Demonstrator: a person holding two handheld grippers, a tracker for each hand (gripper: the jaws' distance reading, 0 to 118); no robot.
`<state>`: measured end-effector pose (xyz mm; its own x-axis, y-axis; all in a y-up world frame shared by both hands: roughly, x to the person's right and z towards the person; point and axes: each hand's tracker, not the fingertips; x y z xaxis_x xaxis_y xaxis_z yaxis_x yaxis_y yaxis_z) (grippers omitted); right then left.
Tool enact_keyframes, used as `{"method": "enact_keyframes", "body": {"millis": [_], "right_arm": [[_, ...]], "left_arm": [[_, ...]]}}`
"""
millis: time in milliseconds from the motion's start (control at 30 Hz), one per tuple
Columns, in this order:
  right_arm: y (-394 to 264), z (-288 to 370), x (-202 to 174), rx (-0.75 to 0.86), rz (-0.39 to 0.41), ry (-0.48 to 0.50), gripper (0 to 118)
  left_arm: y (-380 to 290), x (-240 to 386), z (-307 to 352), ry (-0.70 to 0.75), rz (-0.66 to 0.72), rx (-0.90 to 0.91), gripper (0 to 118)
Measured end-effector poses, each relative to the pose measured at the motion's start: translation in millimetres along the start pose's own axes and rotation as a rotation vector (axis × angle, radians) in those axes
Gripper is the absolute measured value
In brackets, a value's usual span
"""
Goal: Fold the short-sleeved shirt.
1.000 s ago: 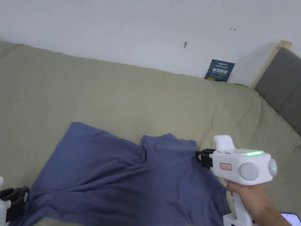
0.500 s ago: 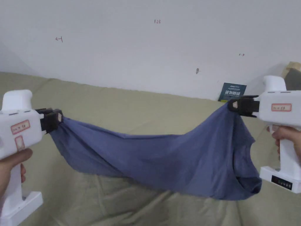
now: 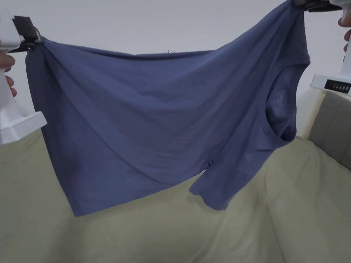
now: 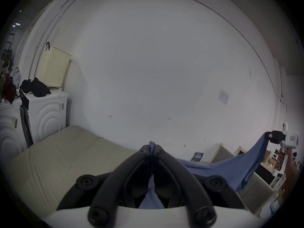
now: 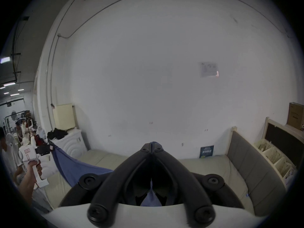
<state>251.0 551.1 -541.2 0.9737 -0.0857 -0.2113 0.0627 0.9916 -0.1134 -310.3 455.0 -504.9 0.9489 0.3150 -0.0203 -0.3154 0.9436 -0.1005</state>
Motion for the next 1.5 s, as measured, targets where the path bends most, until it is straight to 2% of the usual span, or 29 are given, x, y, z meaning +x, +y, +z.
{"method": "enact_keyframes", "body": {"millis": [133,300,367,533,667,800,867,967,1100,1200,1300,1367,1433,1500], "right_arm": [[15.8,-17.6,-7.9,0.044,0.038,-0.012,0],[17.7,-33.4,-7.3,0.071,0.035,-0.029,0],[10.8,-40.0,-2.9,0.065,0.028,-0.032,0],[-42.0,-55.7,12.0,0.023,0.022,-0.054,0],[-101.0,-67.4,33.8,-0.041,-0.054,-0.073,0],[-146.8,-61.4,45.0,-0.084,-0.065,-0.075,0],[-166.0,-48.2,45.9,-0.103,-0.040,-0.083,0],[-192.3,-12.2,46.4,-0.126,-0.054,-0.062,0],[-236.8,57.2,40.2,-0.160,-0.088,-0.044,0],[-275.0,107.0,35.7,-0.200,-0.087,-0.038,0],[-329.6,159.6,29.5,-0.294,-0.126,-0.038,0],[-367.0,187.0,24.6,-0.370,-0.121,-0.058,0],[-412.6,213.4,21.8,-0.463,-0.153,-0.056,0],[-461.8,232.1,20.7,-0.608,-0.204,-0.096,0]], "left_arm": [[19.4,11.5,-16.0,0.026,-0.020,0.025,3],[20.6,17.7,-27.9,0.021,0.006,0.061,3],[19.0,7.0,-64.3,0.025,-0.007,0.050,3],[-23.4,-9.7,-88.9,0.041,-0.010,-0.012,3],[-78.3,-31.3,-112.8,0.053,0.040,-0.109,3],[-135.5,-43.8,-114.7,0.074,0.034,-0.157,3],[-156.5,-41.3,-93.7,0.058,-0.008,-0.164,3],[-184.2,-43.7,-59.3,0.021,-0.044,-0.196,3],[-222.4,-42.6,16.8,-0.018,-0.047,-0.245,3],[-253.3,-51.3,70.0,-0.026,-0.105,-0.288,3],[-298.9,-67.0,120.1,-0.016,-0.108,-0.362,3],[-330.2,-74.5,145.8,-0.005,-0.107,-0.424,3],[-371.2,-85.6,166.4,-0.006,-0.130,-0.530,3],[-406.5,-93.4,186.1,-0.002,-0.116,-0.613,3]]}}
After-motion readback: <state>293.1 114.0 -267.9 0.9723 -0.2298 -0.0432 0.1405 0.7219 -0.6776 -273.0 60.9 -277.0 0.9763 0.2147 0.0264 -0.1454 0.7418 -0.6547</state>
